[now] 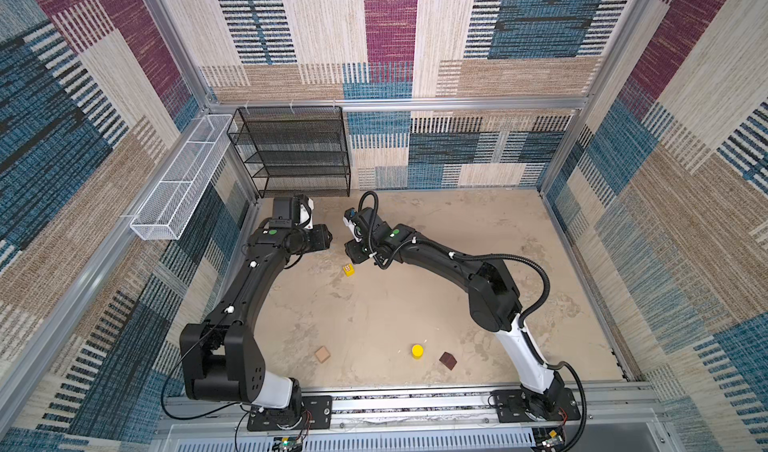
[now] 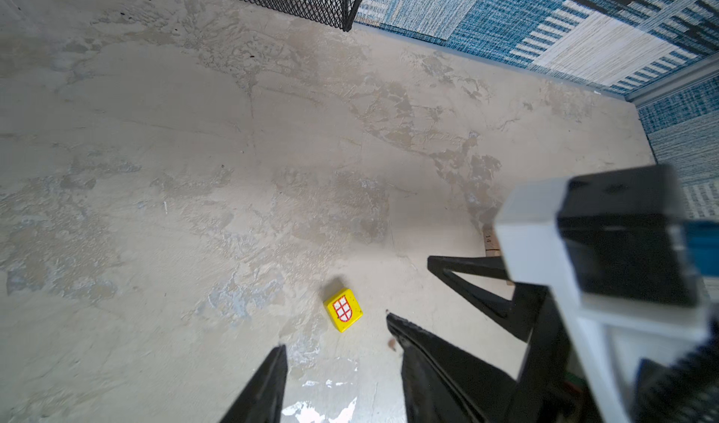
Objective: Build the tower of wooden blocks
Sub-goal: 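Lower the open right gripper over the yellow cube with the red shield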
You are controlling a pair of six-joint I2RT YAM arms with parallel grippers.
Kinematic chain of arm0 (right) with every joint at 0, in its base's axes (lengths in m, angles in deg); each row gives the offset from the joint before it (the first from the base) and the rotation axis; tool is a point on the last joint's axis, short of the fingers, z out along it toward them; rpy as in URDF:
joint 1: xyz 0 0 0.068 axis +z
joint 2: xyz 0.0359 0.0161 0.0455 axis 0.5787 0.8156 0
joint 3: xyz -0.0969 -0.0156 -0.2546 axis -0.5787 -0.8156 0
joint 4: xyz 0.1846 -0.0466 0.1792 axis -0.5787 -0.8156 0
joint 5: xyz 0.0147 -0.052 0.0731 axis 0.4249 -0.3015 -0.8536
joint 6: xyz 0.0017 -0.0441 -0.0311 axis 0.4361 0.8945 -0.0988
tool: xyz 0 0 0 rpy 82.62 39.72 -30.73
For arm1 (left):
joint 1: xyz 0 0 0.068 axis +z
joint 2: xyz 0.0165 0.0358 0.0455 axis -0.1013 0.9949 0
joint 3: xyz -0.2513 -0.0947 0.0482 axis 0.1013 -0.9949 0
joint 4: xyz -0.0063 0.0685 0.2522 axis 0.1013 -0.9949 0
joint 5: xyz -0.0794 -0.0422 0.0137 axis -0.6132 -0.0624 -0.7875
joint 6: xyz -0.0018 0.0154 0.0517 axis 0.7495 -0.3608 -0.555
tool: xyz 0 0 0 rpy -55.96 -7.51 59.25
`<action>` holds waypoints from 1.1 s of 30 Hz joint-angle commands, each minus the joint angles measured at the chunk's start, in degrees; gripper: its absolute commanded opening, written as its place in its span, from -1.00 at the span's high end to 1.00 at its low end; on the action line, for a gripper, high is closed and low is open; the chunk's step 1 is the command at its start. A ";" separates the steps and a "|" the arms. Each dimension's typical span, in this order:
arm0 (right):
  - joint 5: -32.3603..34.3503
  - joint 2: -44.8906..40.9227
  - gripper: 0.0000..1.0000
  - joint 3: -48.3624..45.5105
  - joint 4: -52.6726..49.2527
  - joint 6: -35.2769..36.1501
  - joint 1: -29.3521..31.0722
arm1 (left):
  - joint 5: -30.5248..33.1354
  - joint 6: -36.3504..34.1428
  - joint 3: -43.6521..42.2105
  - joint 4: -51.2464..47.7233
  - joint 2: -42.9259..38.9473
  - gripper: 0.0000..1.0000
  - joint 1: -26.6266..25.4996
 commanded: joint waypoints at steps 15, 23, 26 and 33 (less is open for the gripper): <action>3.96 9.52 -0.05 11.33 -7.35 -3.51 1.78 | -1.15 1.08 0.19 -0.63 -0.38 -0.04 0.96; 4.16 11.19 -0.04 12.09 -8.27 -3.94 2.88 | -3.67 1.68 0.31 -0.61 -0.02 -0.04 1.24; 5.66 12.05 -0.04 13.24 -9.37 -3.58 3.23 | -4.12 1.94 0.31 -0.62 -0.18 -0.04 1.33; 5.67 13.56 0.00 14.50 -10.21 -4.12 3.38 | -4.83 2.40 0.45 -0.54 -0.38 -0.05 1.41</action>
